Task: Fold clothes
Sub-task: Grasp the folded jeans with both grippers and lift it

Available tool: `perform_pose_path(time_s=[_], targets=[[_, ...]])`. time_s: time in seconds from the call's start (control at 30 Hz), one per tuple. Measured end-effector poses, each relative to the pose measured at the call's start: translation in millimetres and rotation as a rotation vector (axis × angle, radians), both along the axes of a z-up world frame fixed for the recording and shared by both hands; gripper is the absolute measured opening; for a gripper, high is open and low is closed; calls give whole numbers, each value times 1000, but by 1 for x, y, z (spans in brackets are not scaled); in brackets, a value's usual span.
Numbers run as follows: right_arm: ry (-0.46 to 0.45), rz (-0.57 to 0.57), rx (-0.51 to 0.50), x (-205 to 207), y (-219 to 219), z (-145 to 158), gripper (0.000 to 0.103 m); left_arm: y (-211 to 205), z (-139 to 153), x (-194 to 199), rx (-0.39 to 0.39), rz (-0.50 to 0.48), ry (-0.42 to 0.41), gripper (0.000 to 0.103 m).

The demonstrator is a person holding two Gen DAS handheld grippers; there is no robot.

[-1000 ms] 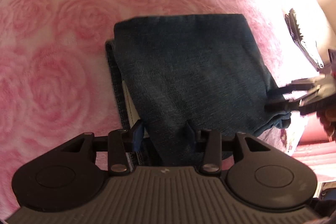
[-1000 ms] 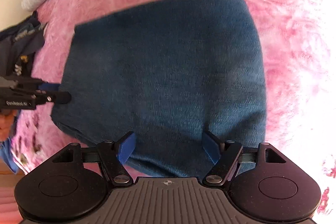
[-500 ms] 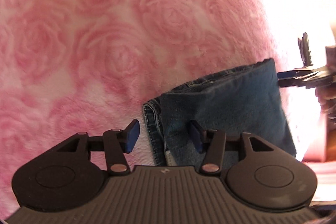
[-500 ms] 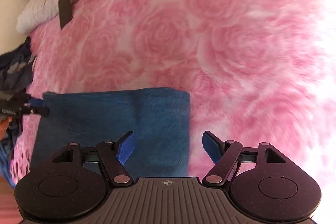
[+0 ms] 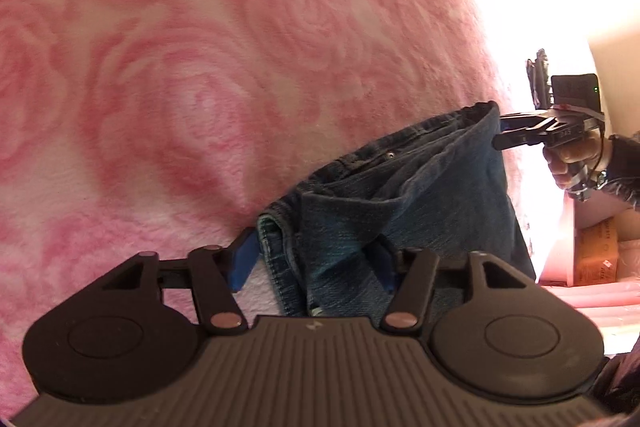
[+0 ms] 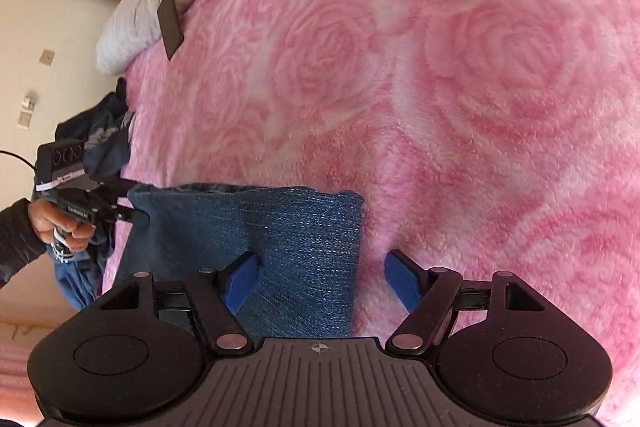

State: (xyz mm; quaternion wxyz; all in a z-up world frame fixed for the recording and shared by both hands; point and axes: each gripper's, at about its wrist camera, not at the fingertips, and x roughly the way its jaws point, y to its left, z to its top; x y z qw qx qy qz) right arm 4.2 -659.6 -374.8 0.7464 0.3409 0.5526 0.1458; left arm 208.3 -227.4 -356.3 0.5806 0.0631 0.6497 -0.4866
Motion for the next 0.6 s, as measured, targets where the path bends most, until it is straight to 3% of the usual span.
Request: perform_pose_path(time_s=[0.1,0.23,0.4,0.43,0.5,0.53,0.6], targets=[[8,-35,73,0,0,1,73,-2,0,1,0,-21,2,53],[-11,-32,-2,2,6,2,73,-2,-4,5,-6,-30,10,60],[-12,-70,43,9,9,-4,73,-9,-5,-5,-11,-32,-30,65],[-9,-79,53,9,9,-5,61,-11,-3,-7,-9,-36,-43,62],[2,-95,57,9,8,-3,47,-9,2,-8,-13,-36,-57,56],[9,-109,76,8,6,-1,29,-7,5,-9,-20,-29,-61,51],[2,-102,71,6,8,11,22,-2,11,-11,-33,-17,-73,43]])
